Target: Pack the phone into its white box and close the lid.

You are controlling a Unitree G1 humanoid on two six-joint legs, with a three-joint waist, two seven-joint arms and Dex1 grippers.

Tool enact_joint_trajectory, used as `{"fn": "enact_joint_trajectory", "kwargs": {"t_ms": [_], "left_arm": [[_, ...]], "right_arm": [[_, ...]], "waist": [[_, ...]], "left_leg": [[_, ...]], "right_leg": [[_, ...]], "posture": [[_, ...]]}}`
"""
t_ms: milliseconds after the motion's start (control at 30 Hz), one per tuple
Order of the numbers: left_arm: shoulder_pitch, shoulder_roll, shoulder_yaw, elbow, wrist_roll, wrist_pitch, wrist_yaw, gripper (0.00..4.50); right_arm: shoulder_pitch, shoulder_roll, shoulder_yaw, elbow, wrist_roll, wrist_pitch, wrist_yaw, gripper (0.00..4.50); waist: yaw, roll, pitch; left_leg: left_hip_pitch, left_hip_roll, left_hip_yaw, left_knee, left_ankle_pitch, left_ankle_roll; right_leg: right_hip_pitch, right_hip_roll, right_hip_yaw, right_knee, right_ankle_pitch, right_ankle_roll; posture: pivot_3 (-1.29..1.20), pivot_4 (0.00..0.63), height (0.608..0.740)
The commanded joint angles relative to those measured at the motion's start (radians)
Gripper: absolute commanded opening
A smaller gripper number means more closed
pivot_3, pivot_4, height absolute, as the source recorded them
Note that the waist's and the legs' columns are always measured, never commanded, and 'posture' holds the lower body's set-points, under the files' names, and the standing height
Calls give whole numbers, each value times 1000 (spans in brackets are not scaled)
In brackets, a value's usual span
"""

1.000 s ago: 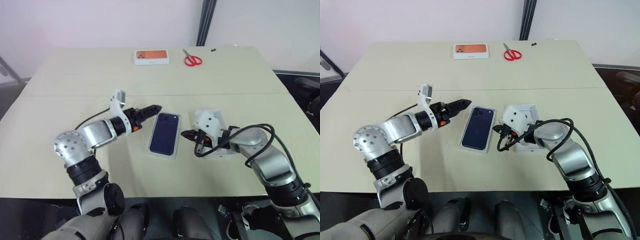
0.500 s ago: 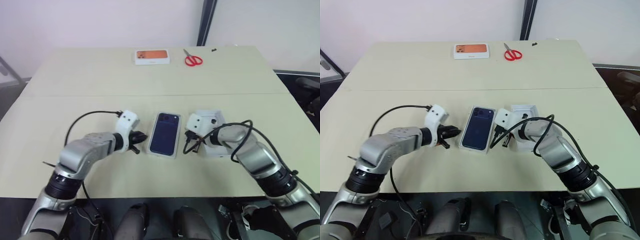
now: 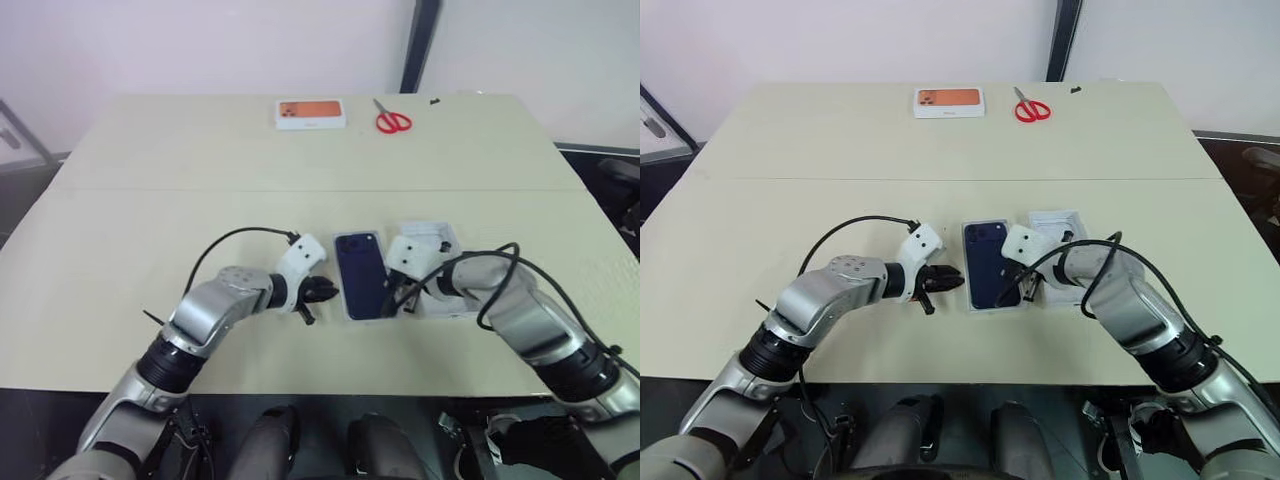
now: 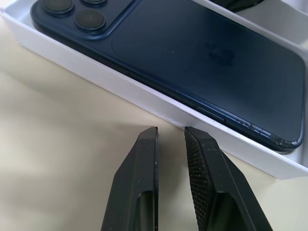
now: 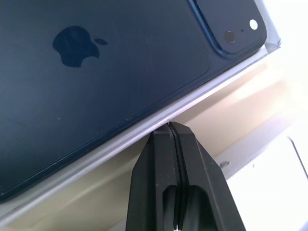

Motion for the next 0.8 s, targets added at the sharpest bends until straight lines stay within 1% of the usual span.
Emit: {"fn": "enact_joint_trajectory", "kwargs": {"t_ms": [33, 167, 300, 600, 700, 800], "left_arm": [[-43, -67, -59, 4, 6, -18, -46, 955], [-65, -100, -77, 39, 28, -22, -76, 955], [-69, -111, -81, 38, 35, -13, -107, 955], [-55, -106, -57, 36, 54, -5, -117, 955], [-50, -99, -29, 37, 54, -3, -112, 955], [-34, -71, 10, 21, 46, -2, -116, 876]], "right_arm": [[40, -30, -21, -93, 32, -23, 47, 0], [74, -58, -48, -118, 31, -14, 56, 0], [79, -62, -61, -116, 24, -4, 51, 0], [88, -85, -82, -106, 22, -7, 61, 0], [96, -96, -116, -109, 48, 11, 82, 0], [111, -101, -186, -139, 115, 74, 114, 866]], "waist": [[-1, 0, 0], [-2, 0, 0], [-2, 0, 0], [-2, 0, 0], [-2, 0, 0], [-3, 0, 0]], "left_leg": [[0, 0, 0, 1, 0, 0], [0, 0, 0, 5, -1, 2], [0, 0, 0, 6, -2, 3], [0, 0, 0, 7, -2, 3], [0, 0, 0, 7, -2, 3], [0, 0, 0, 7, -2, 3]], "right_leg": [[1, 0, 0, 0, 0, 0], [3, 0, -1, 0, 0, 0], [4, 0, -1, 0, 0, 1], [4, 0, -1, 0, 0, 1], [4, 0, -1, 0, 0, 1], [4, 0, -1, 0, 0, 1]], "posture": [[0, 150, 740], [0, 150, 740], [0, 150, 740], [0, 150, 740], [0, 150, 740], [0, 150, 740]]}}
